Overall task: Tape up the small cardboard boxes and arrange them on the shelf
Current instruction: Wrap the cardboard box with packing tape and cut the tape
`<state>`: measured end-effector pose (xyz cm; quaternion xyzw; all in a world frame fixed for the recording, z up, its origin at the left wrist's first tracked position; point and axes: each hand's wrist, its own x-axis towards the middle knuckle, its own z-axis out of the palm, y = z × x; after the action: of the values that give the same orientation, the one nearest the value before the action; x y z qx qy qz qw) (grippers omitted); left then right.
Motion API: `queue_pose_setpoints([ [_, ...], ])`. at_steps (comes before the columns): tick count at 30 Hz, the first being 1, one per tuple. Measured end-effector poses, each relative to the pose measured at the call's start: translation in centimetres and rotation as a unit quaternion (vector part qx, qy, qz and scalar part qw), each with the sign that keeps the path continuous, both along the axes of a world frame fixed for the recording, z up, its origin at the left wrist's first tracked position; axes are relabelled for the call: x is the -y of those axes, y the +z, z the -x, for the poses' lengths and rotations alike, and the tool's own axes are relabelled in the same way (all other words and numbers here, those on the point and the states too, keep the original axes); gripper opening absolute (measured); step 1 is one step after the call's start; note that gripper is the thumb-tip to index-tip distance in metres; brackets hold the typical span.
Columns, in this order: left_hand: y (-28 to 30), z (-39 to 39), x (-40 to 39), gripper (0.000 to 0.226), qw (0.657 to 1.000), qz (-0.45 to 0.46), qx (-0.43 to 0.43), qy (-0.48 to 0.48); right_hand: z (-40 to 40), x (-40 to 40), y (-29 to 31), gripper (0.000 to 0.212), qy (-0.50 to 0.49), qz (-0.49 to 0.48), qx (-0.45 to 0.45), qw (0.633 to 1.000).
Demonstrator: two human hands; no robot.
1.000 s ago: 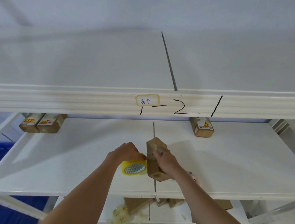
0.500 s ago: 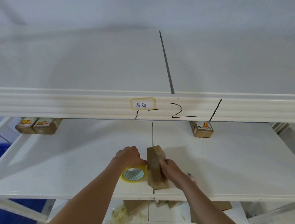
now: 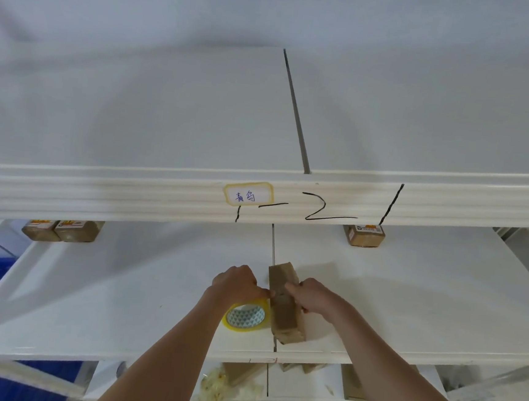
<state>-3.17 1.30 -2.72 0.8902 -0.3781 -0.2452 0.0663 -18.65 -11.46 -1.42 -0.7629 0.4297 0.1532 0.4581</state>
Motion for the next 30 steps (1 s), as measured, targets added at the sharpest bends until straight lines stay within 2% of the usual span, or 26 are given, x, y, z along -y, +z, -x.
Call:
queue_pose_setpoints([
  [2, 0.0, 0.2, 0.4, 0.063, 1.000, 0.007, -0.004, 0.002, -0.2, 0.2, 0.3, 0.053, -0.015, 0.001, 0.015, 1.000],
  [7, 0.2, 1.3, 1.4, 0.068, 1.000, 0.010, 0.002, -0.004, -0.7, -0.2, 1.5, 0.082, -0.017, 0.043, 0.015, 0.999],
  [9, 0.6, 1.7, 2.0, 0.062, 1.000, 0.004, 0.008, -0.019, -1.2, -0.5, 1.8, 0.087, -0.006, 0.052, 0.002, 0.999],
  [11, 1.0, 2.0, 2.5, 0.054, 0.999, -0.009, 0.007, -0.034, -1.4, -0.6, 2.1, 0.093, -0.009, -0.002, -0.011, 1.000],
  [14, 1.3, 2.0, 2.8, 0.055, 0.999, -0.014, -0.002, -0.035, -1.2, 0.1, 2.4, 0.102, -0.025, -0.064, -0.007, 0.998],
  [18, 1.1, 1.9, 2.6, 0.064, 0.999, -0.004, -0.015, -0.033, -0.5, 0.7, 1.4, 0.096, -0.033, -0.017, 0.022, 0.999],
  [22, 0.6, 1.3, 2.1, 0.070, 1.000, 0.004, -0.025, -0.016, 0.1, 1.3, 0.7, 0.090, -0.059, -0.024, 0.040, 0.997],
  [27, 0.1, 0.7, 1.3, 0.049, 0.994, 0.021, -0.106, -0.005, 0.1, 1.5, 0.7, 0.084, -0.063, -0.022, 0.039, 0.997],
  [30, -0.2, -0.2, 0.4, 0.047, 0.987, 0.036, -0.156, 0.017, 0.3, 1.6, 0.5, 0.082, -0.065, -0.022, 0.047, 0.997],
])
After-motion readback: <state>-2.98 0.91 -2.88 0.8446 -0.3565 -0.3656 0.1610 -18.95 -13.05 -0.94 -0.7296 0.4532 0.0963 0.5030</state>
